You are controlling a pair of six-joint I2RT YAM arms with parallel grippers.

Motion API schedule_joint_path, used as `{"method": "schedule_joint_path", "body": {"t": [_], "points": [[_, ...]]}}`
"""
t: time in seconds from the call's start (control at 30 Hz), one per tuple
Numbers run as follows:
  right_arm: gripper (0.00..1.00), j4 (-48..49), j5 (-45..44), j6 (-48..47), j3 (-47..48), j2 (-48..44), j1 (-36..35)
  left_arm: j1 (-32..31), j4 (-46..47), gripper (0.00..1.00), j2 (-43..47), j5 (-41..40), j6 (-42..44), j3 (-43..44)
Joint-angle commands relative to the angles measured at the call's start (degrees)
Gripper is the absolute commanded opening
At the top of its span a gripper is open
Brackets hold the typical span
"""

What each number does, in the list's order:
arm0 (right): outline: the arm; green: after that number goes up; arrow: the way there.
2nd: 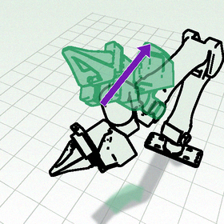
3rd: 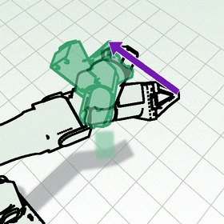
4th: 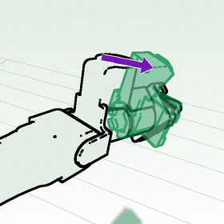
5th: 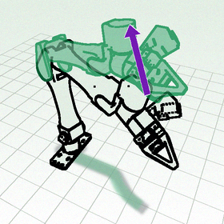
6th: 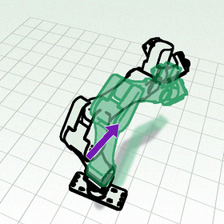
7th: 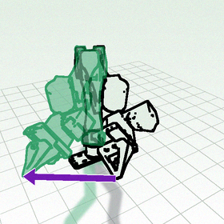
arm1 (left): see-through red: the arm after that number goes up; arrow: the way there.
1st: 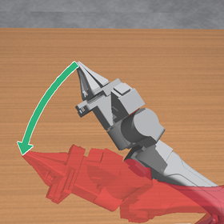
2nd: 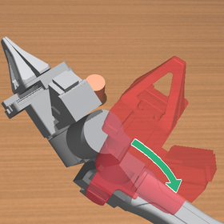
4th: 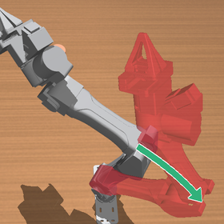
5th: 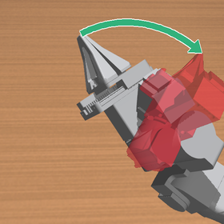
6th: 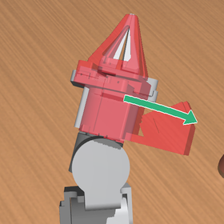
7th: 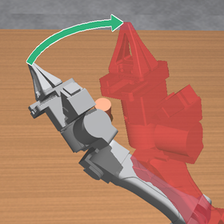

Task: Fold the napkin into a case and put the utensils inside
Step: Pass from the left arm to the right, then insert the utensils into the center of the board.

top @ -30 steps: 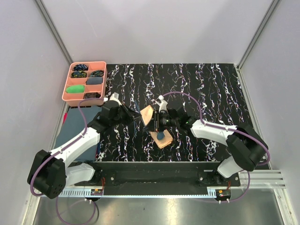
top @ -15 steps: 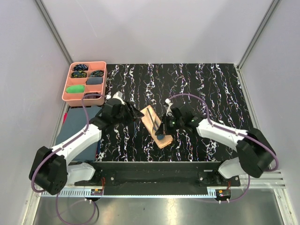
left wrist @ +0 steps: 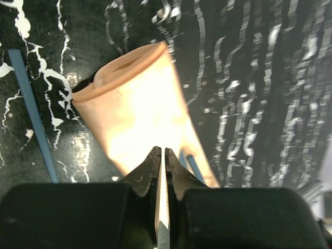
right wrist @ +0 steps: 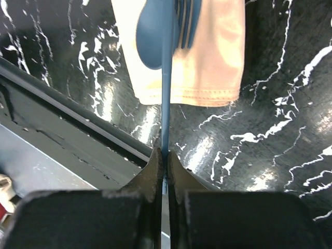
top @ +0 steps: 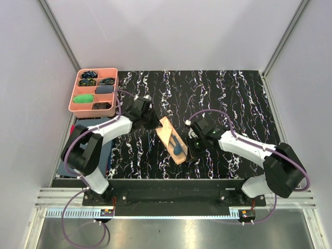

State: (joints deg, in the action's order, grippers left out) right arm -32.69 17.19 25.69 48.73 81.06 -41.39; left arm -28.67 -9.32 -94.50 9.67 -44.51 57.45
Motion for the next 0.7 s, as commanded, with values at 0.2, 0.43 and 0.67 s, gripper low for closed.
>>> {"method": "schedule_joint_path", "body": {"t": [0.2,0.43,0.67], "points": [[0.00,-1.59,-2.42,-6.00,4.44,3.31,0.34,-0.25,-0.61,0.05,-5.78,-0.36,3.82,5.39],[0.00,-0.45,-2.95,-7.59,6.99,6.57,1.04,-0.69,-0.52,0.04,-6.49,-0.71,3.99,4.86],[0.00,2.80,-4.01,-8.90,8.57,8.76,1.48,-1.66,-0.43,0.03,-7.54,-0.97,3.73,3.81]]}}
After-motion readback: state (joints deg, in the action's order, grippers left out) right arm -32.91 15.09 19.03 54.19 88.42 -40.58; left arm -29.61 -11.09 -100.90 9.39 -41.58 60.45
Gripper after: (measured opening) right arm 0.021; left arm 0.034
